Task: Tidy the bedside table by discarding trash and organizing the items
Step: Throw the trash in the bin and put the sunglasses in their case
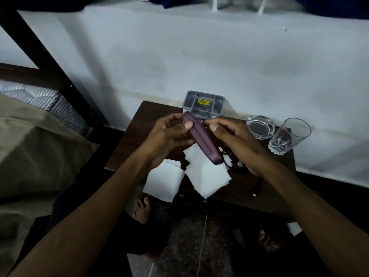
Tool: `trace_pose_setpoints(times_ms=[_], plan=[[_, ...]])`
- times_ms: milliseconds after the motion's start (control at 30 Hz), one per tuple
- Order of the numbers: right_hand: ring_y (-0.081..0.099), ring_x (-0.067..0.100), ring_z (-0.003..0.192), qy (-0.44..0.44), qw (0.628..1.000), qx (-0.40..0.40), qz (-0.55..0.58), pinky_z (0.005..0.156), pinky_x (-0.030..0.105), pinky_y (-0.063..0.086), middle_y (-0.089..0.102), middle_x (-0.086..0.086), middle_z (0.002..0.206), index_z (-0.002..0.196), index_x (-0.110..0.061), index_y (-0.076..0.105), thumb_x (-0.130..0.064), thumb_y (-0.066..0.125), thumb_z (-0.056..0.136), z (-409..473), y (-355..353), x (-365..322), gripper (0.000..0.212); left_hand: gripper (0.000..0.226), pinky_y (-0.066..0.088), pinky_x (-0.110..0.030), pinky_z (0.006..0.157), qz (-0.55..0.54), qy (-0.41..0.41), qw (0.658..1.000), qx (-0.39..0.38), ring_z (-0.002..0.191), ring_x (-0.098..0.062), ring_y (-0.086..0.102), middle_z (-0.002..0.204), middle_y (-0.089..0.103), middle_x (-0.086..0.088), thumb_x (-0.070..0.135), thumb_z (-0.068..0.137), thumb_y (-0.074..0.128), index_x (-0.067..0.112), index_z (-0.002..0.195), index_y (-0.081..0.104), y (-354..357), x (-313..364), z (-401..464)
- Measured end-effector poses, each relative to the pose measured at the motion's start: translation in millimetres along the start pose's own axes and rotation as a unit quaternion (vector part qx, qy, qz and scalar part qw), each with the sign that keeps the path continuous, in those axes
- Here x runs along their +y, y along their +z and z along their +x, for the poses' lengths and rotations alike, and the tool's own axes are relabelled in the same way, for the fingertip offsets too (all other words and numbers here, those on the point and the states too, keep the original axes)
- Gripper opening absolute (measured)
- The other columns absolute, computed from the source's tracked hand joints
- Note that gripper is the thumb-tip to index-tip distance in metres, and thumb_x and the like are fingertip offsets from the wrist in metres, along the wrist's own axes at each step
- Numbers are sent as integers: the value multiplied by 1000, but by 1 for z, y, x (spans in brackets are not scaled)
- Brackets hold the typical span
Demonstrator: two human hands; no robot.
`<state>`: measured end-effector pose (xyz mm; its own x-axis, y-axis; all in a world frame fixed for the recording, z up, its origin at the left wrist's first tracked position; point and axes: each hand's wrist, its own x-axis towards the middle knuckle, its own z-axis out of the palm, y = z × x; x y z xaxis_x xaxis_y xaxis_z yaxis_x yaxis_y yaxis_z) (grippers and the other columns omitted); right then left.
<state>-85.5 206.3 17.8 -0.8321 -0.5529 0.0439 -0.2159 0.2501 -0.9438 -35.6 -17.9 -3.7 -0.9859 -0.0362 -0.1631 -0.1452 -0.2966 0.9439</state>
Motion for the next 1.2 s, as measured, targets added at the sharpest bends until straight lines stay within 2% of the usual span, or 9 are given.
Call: trace_pose_setpoints(times_ms=[267,400,500,567,667,767,867,1067,1200], plan=[[72,27,110,-2,997,-38,61,93,32,59,70,5,129,139,-14,62,20,58,90,-7,-10,5,60,26,62,-39,89,-35,-36,999,13,101,-32,70,114,72,-20,19,98,70,4,118,65,15,1,11],[63,16,124,-76,993,-28,-88,102,42,57,55,-12,146,144,-31,59,-7,85,84,-5,-5,1,70,36,65,-35,73,-63,-123,990,12,95,-35,73,115,73,-26,25,108,50,0,126,66,23,0,9],[51,6,138,-124,972,-5,-200,113,40,46,57,-16,146,141,-33,63,-30,86,85,-4,-3,-2,60,39,65,-30,61,-62,-183,981,-15,66,-26,77,86,79,-19,18,113,31,-1,113,65,28,-6,4],[58,0,129,-109,978,-12,-175,109,35,49,65,-18,135,137,-29,65,-36,81,89,-4,-1,-5,51,44,64,-28,66,-5,-194,978,-75,70,-24,79,86,79,-19,19,115,26,1,112,67,31,-11,2],[63,-6,116,-70,982,19,-173,100,24,51,70,-17,122,132,-26,67,-40,77,92,-3,0,-4,43,41,64,-33,77,54,-167,980,-90,92,-31,80,109,79,-18,19,114,31,9,117,71,28,-11,3],[66,-1,110,-38,978,57,-195,96,33,56,73,-13,118,130,-32,67,-46,72,93,-1,-5,2,40,35,59,-50,94,22,-90,994,-58,114,-37,75,117,77,-11,-5,103,45,8,126,68,12,-9,8],[68,0,110,-35,976,64,-203,97,38,57,75,-13,119,128,-31,68,-47,70,93,2,-8,6,38,57,56,-56,104,-46,-62,994,-77,125,-44,68,139,67,-20,-7,93,61,9,147,55,3,-6,10],[70,4,90,-80,961,55,-259,77,32,55,77,-11,101,125,-32,73,-44,63,100,5,-1,8,29,43,61,-49,98,7,-22,1000,15,115,-44,73,126,71,-28,3,90,76,-4,131,66,17,-12,11],[58,17,63,-114,933,7,-340,60,39,46,63,-2,70,95,-22,71,-45,55,101,3,-6,9,29,34,58,-54,104,42,-20,999,23,104,-38,76,115,75,-31,3,89,79,-9,120,70,19,-15,9]])
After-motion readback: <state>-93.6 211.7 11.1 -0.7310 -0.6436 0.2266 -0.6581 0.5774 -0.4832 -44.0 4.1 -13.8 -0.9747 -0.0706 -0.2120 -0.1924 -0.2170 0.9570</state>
